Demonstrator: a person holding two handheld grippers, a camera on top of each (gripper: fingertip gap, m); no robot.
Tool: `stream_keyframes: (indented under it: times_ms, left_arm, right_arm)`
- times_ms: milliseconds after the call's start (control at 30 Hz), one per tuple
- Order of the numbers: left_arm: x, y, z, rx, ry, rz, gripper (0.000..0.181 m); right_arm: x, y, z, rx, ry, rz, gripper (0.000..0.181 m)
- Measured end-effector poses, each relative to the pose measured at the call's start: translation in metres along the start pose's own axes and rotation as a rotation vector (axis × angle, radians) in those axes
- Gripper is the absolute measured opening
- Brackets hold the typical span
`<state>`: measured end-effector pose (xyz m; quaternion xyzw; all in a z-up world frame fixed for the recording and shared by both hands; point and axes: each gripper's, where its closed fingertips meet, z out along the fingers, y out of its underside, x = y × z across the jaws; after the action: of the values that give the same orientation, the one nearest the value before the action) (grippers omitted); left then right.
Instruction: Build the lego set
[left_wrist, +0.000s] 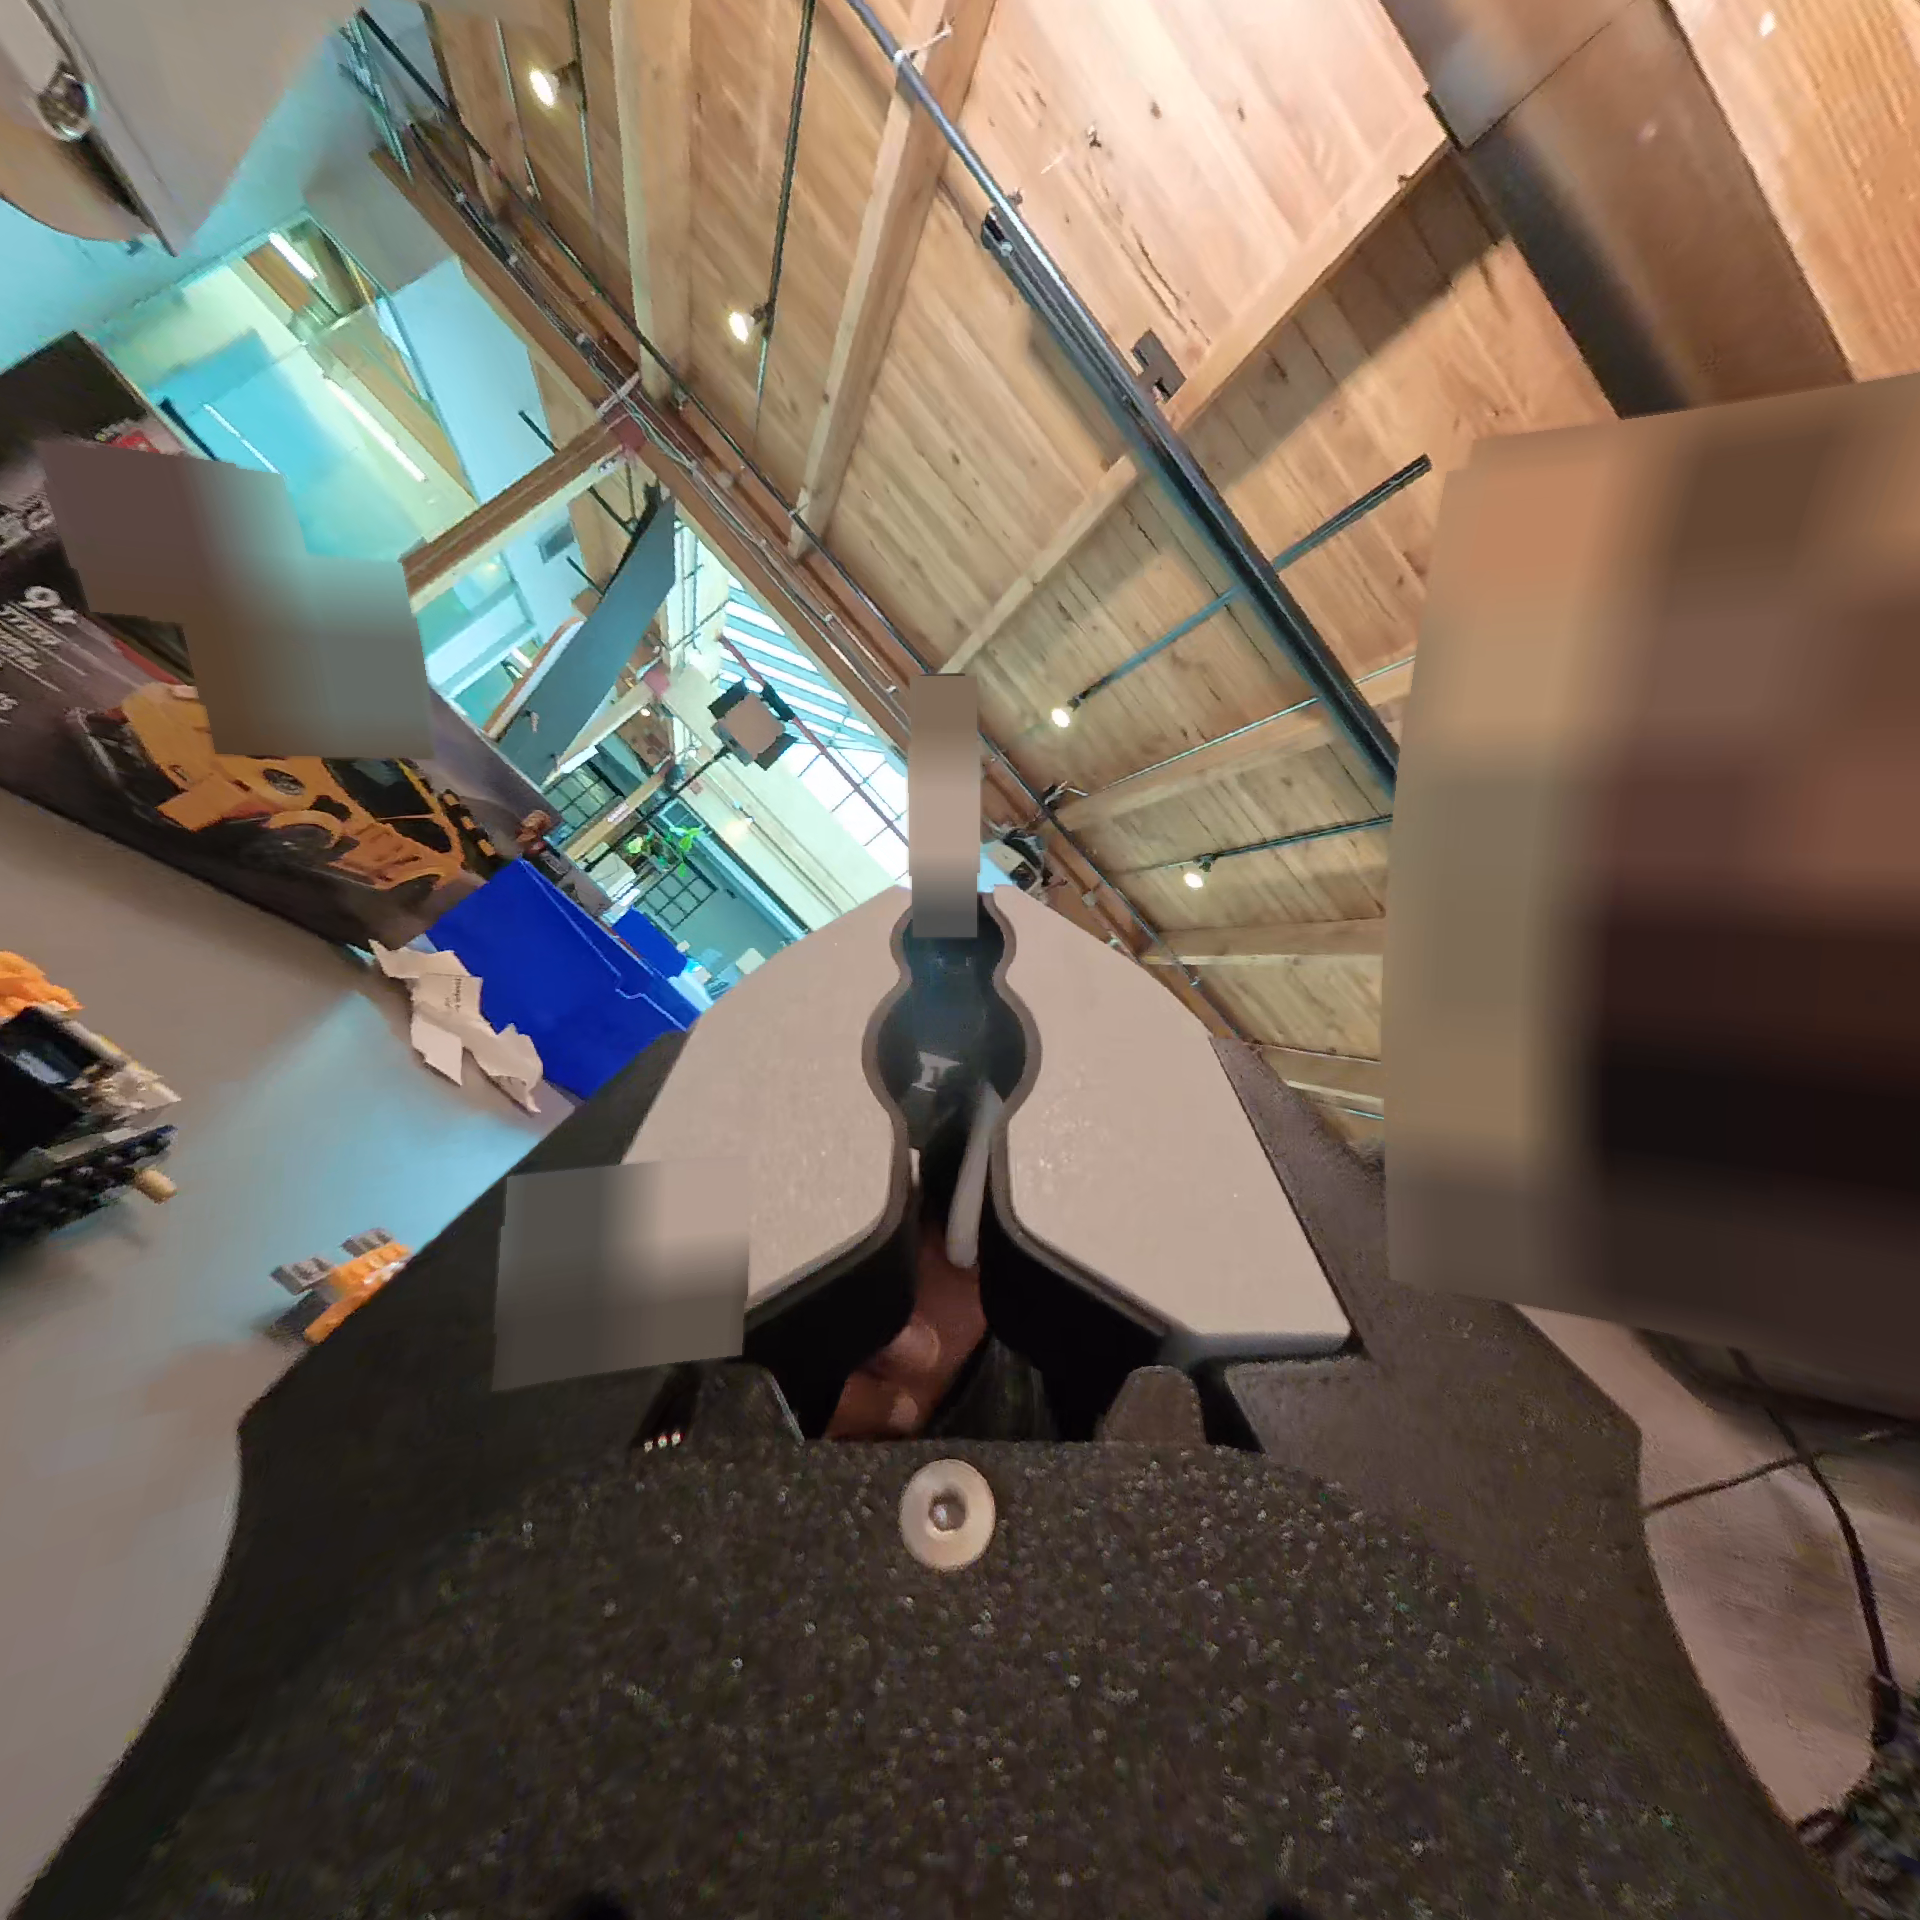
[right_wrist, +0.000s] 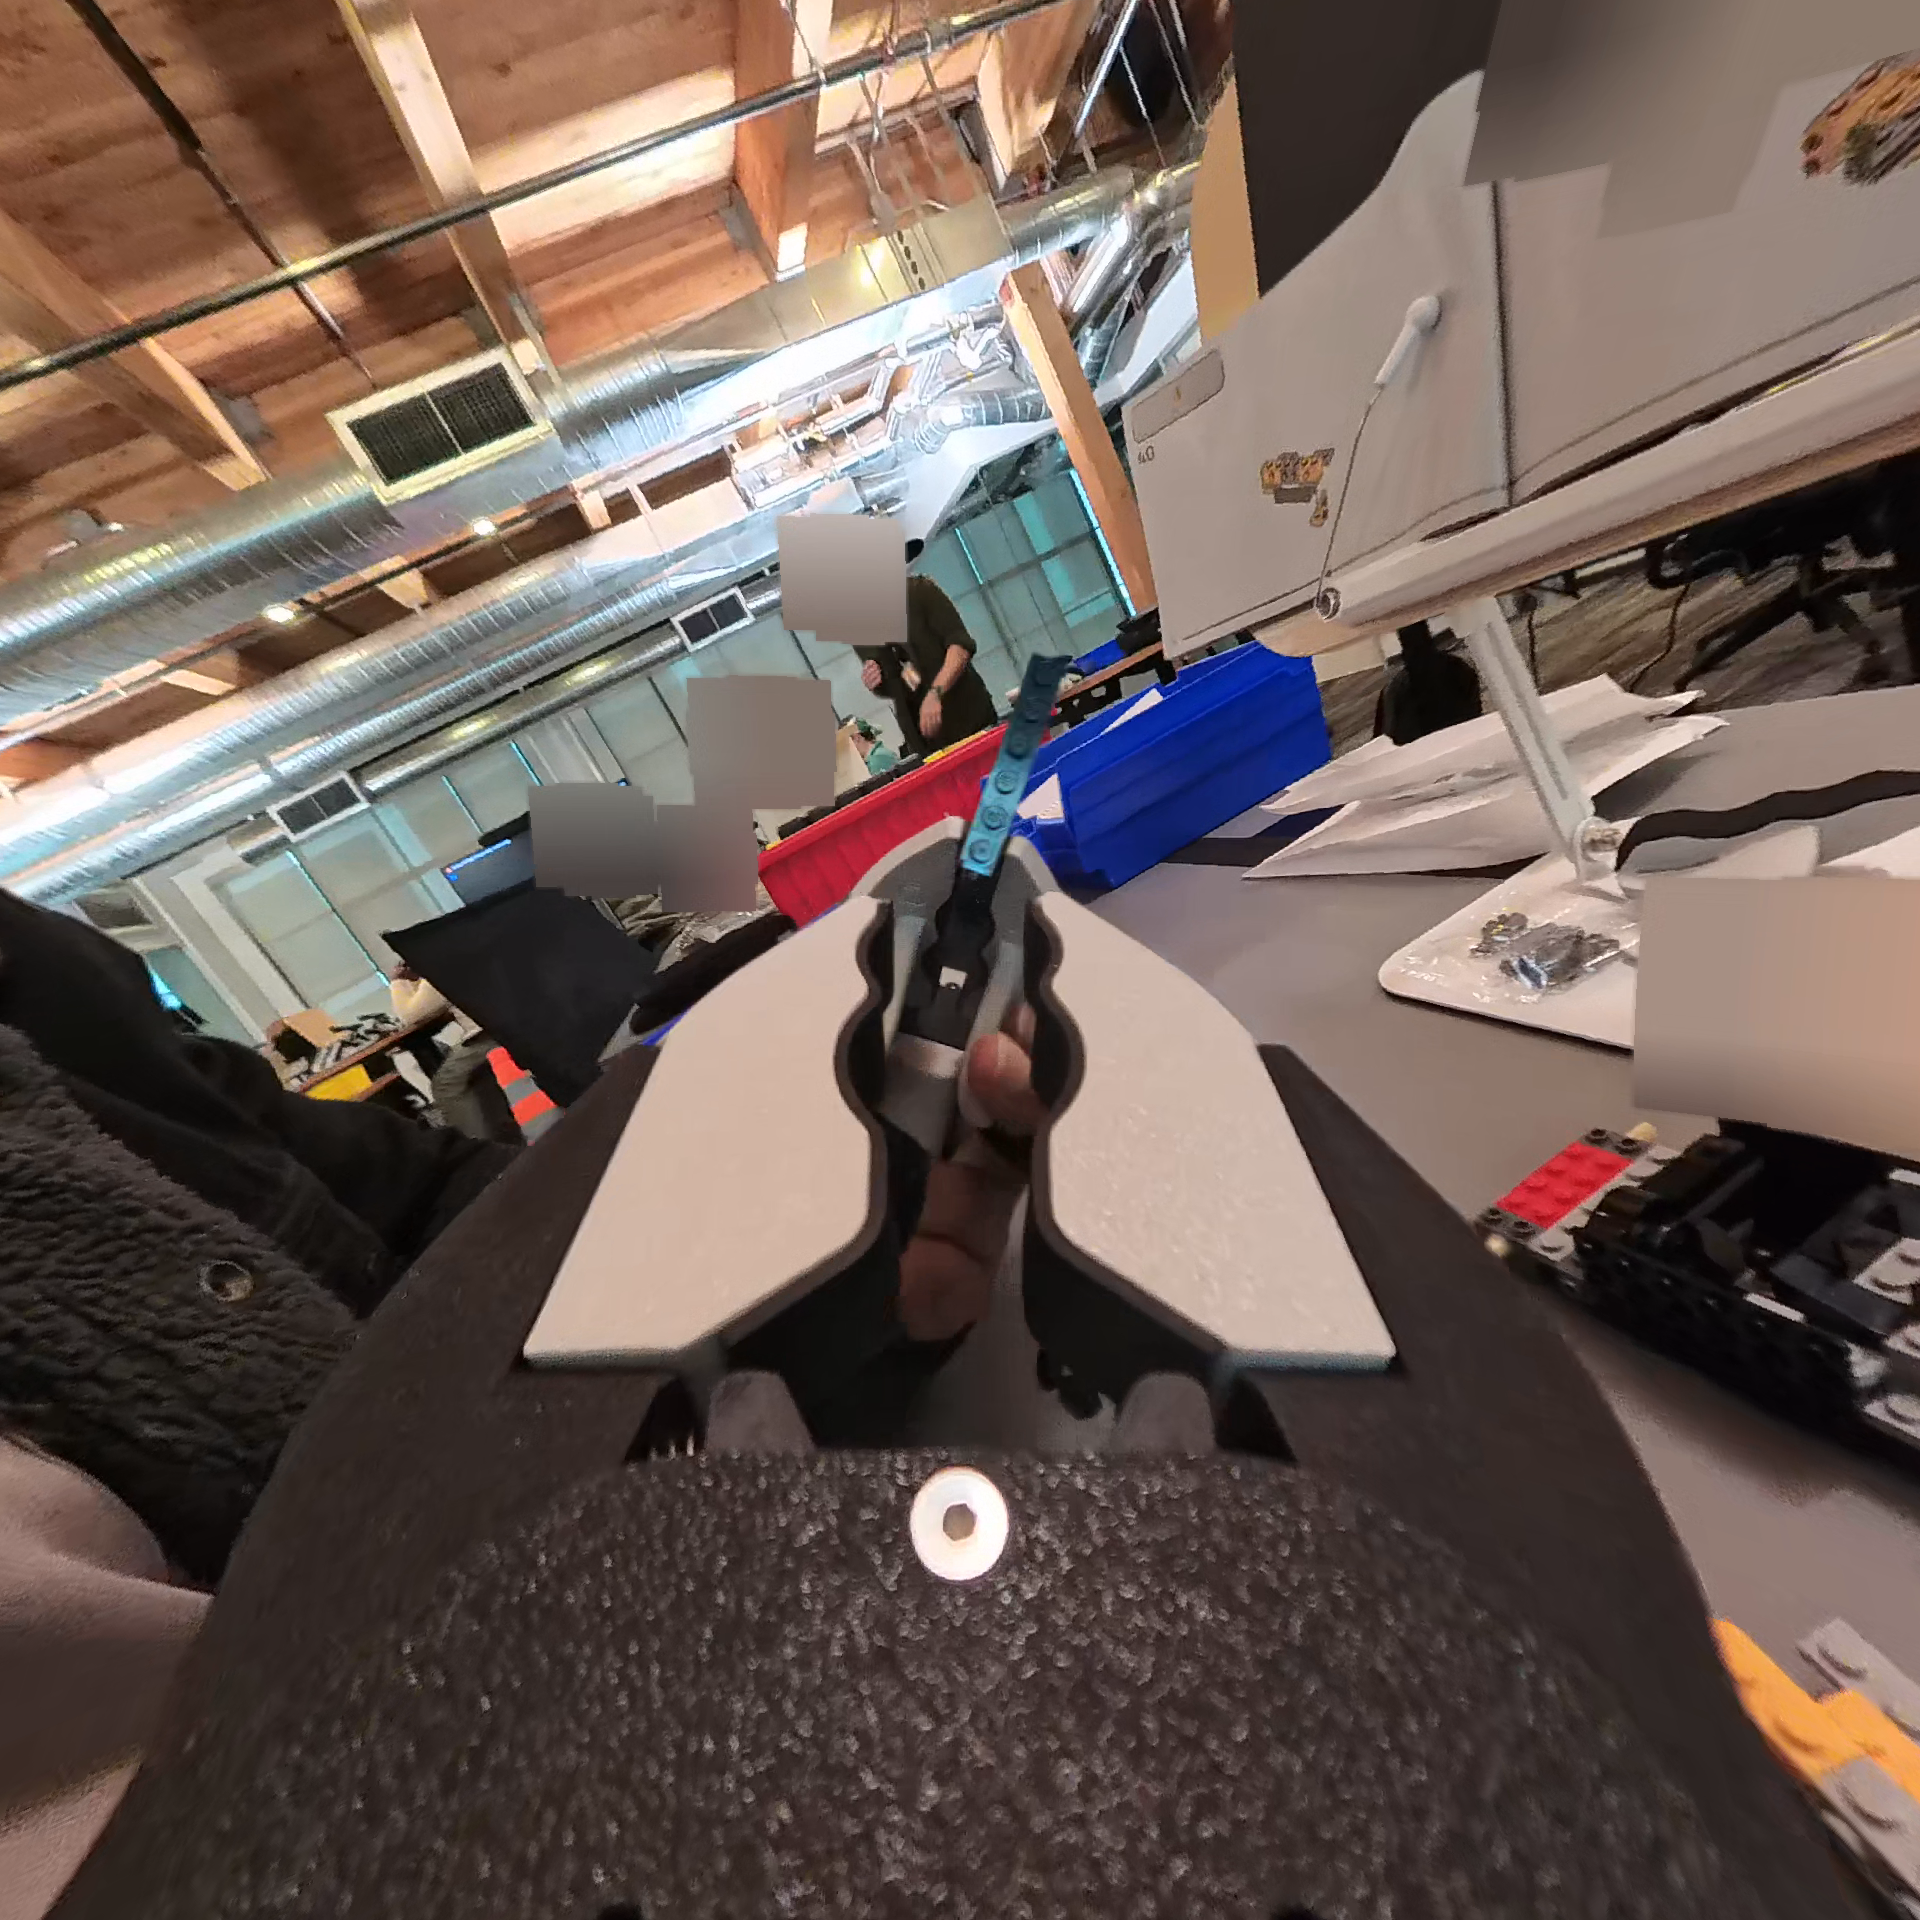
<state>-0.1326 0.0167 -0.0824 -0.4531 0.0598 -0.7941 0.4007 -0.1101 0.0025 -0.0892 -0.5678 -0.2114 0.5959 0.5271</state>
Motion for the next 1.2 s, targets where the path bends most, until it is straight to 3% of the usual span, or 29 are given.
stream_keyframes:
  times_ms: [200,300,533,700,833,967,1067,1200]
  left_arm:
    - [0.009,0.019,0.008,-0.059,0.040,0.023,0.008]
    - [0.011,0.027,0.011,-0.082,0.049,0.033,0.009]
    - [0.012,0.030,0.012,-0.089,0.049,0.057,0.008]
    - [0.013,0.037,0.009,-0.249,0.006,0.264,0.020]
    - [0.009,0.041,0.000,-0.400,-0.080,0.483,0.024]
    - [0.010,0.051,-0.007,-0.517,-0.079,0.567,0.011]
    - [0.014,0.053,-0.008,-0.532,-0.068,0.613,0.009]
    - [0.020,0.049,-0.004,-0.451,-0.036,0.588,0.009]
  right_arm:
    - [-0.006,0.008,0.006,-0.068,0.005,-0.009,0.024]
    - [-0.009,0.003,0.005,-0.055,0.012,-0.014,0.015]
    - [-0.012,0.002,0.001,-0.093,-0.010,-0.015,0.008]
    - [-0.013,0.006,-0.003,-0.183,-0.019,-0.123,0.008]
    - [-0.017,0.022,-0.009,-0.352,-0.046,-0.271,0.008]
    - [-0.018,0.036,-0.012,-0.449,-0.059,-0.375,0.008]
    - [-0.021,0.036,-0.013,-0.445,-0.080,-0.393,0.008]
    - [-0.025,0.029,-0.011,-0.374,-0.095,-0.352,0.009]
